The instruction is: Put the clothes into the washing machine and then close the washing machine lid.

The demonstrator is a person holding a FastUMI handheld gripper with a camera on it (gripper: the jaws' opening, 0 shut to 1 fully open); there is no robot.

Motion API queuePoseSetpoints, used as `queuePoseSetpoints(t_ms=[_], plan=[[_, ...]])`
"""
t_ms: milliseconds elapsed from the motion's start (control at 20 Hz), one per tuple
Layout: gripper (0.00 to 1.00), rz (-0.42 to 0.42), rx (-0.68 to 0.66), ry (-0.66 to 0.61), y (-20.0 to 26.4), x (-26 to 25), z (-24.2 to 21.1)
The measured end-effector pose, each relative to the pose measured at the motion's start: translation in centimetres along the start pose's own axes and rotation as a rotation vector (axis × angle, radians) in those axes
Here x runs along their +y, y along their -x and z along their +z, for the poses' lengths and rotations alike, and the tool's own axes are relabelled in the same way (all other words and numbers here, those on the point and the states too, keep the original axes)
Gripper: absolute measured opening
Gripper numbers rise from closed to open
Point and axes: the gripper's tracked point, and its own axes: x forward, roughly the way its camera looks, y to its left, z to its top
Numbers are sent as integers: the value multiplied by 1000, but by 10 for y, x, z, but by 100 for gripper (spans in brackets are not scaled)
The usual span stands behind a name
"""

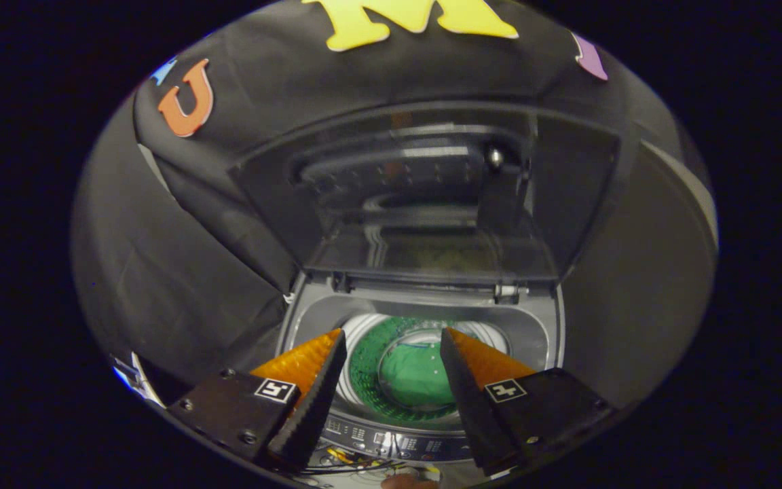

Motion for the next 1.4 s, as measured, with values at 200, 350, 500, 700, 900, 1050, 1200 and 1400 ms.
queuePoseSetpoints(t_ms=[200, 350, 500, 700, 900, 1050, 1200, 1400], plan=[[87, 40, -137, 7, 54, 8, 53], [87, 47, -231, 4, 90, 12, 98], [87, 40, -309, 11, 114, 13, 141], [88, 11, -353, 36, 111, 8, 182], [88, -19, -343, 52, 79, 1, 204], [89, -26, -308, 17, 46, -3, 210], [88, -60, -280, -33, 15, -13, 211], [88, -94, -250, -43, -21, -19, 209]])
